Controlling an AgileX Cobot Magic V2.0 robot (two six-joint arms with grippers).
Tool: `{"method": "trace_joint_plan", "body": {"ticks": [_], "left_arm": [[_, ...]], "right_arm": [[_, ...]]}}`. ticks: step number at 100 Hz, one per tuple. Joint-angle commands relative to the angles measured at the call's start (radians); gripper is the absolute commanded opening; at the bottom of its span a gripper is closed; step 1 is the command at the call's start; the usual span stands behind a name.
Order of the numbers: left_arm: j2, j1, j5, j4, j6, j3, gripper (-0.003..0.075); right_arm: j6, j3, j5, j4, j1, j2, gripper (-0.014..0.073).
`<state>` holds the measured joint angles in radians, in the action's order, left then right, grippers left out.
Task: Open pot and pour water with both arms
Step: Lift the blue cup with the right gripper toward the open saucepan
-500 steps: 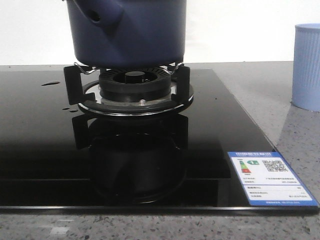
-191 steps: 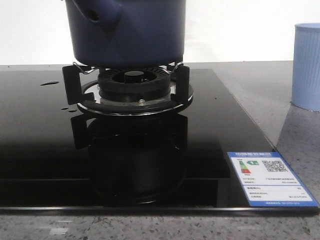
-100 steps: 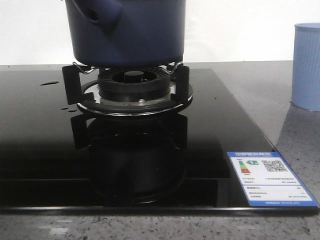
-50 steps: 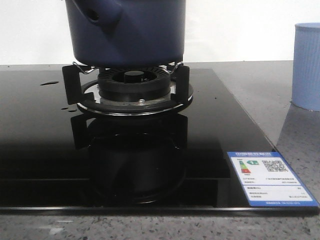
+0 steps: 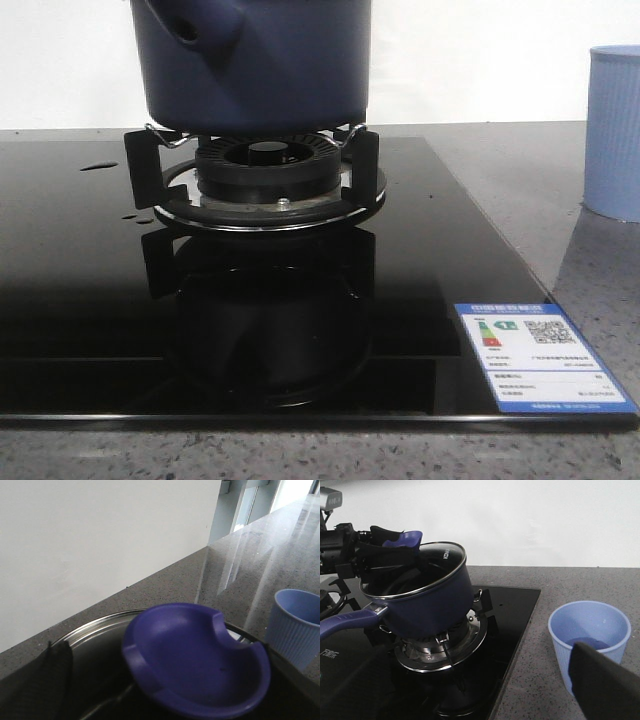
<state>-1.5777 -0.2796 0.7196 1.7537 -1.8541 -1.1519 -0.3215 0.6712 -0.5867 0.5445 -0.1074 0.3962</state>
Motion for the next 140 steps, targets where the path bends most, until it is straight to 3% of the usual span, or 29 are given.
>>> {"method": "trace_joint_plan", "body": {"ticks": [1,32,53,77,89,109,117,140], "left_arm": [[0.037,-0.010,0.032,0.066,-0.002,-0.034,0.0575],[0.037,-0.011,0.057,0.066,-0.002,-0.034,0.0351],[0.042,-0.011,0.063,0.106,-0.002,-0.034,0.0269],[0.114,-0.007,0.066,0.107,-0.002,-0.066,0.0264],[0.182,-0.007,0.045,0.083,-0.002,-0.067,0.0264],[0.299,-0.007,-0.017,0.038,0.036,-0.067,0.0264],[0.337,-0.007,-0.033,0.038,0.036,-0.067,0.0264],[0.423,-0.007,-0.045,0.036,0.037,-0.067,0.0264]], "right_arm": [[-0.013,0.032,0.077,0.011,-0.001,0.013,0.0655],[-0.013,0.032,0.074,0.011,-0.001,0.013,0.0655],[-0.013,0.032,0.067,0.011,-0.001,0.013,0.0655],[-0.013,0.032,0.073,0.010,-0.001,0.015,0.0655],[-0.013,0.032,0.149,-0.010,-0.001,0.015,0.0655],[-0.013,0.024,0.225,-0.265,-0.001,0.033,0.0655],[-0.013,-0.003,0.240,-0.308,-0.001,0.056,0.0655],[-0.013,-0.178,0.484,-0.285,-0.001,0.146,0.0655]]}}
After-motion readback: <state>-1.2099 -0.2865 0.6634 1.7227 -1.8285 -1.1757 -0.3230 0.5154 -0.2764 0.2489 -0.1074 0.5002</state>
